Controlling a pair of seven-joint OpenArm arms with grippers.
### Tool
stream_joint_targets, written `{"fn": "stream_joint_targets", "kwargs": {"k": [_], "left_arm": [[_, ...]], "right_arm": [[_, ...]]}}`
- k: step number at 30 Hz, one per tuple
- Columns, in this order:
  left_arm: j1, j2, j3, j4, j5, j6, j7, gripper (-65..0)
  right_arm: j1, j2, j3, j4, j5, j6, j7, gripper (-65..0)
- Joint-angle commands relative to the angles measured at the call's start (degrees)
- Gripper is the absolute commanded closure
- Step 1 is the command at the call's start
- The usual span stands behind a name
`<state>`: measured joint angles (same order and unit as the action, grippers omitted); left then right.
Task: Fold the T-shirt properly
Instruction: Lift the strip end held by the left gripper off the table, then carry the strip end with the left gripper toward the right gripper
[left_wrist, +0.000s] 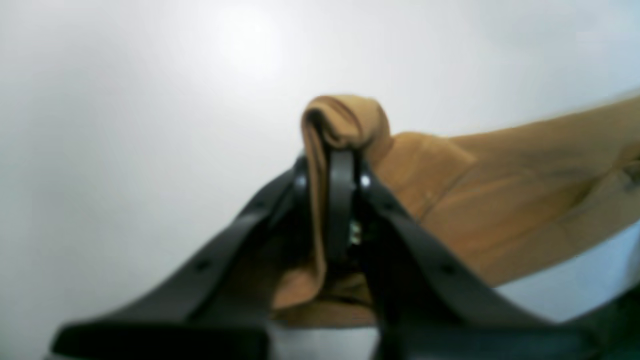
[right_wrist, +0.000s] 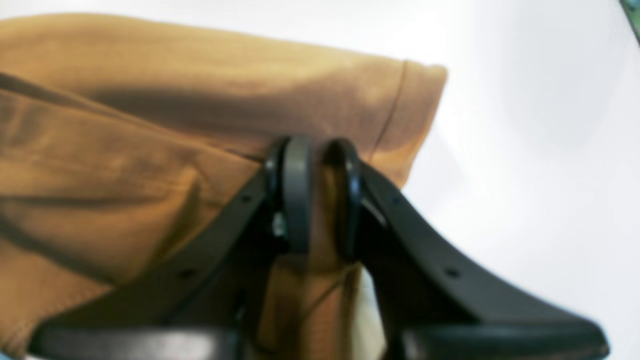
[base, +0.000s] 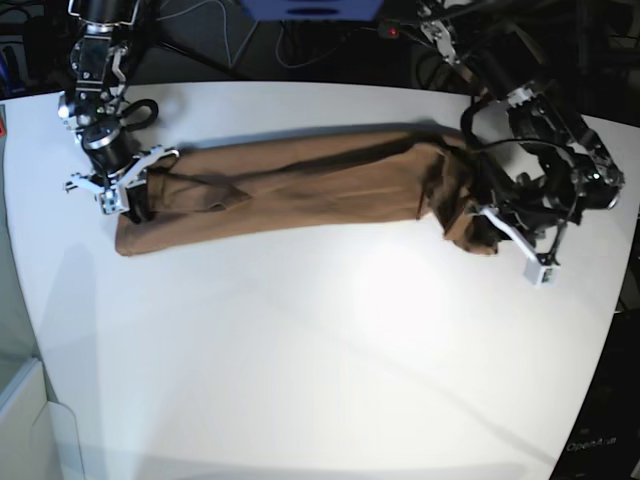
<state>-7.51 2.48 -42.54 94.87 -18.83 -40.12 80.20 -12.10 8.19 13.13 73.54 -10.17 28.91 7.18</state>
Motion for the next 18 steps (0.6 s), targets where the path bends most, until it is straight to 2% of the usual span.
{"fn": "stream_joint_targets", "kwargs": {"k": [1,4,9,11,15,18], "left_arm": [[-0.98,-0.94,-1.54,1.0,-0.82,0.12,-0.2,-2.6],[-1.33,-2.79,-5.68,0.47,-0.82,0.12,-0.2,-2.6],[-0.98,-5.51,-6.38,0.21,-0.82,0.12,-0.2,-2.6],[-0.8,-5.78,-6.99,0.21,-0.82,0.12,-0.2,-2.6],[-1.15,-5.78,-13.15,0.12,-1.08,0.12,-0.2,-2.6],[-0.8,-6.57,-14.82,0.12,-4.86,0.12,-0.2,-2.6]], "right_arm": [[-0.43,-0.05,-0.16,-0.35,-2.97,1.47,-4.41,-7.5],[0.8,-0.32,-0.16,-0.44,-2.97,1.47,-4.41,-7.7],[2.65,-0.23,-0.16,-1.67,-3.06,1.47,-6.08,-7.5],[2.91,-0.23,-0.16,-1.67,-3.06,1.47,-6.78,-7.5],[3.0,-0.23,-0.16,-1.67,-3.06,1.47,-6.87,-7.5],[3.0,-0.23,-0.16,-1.67,-3.06,1.47,-6.87,-7.7]]}}
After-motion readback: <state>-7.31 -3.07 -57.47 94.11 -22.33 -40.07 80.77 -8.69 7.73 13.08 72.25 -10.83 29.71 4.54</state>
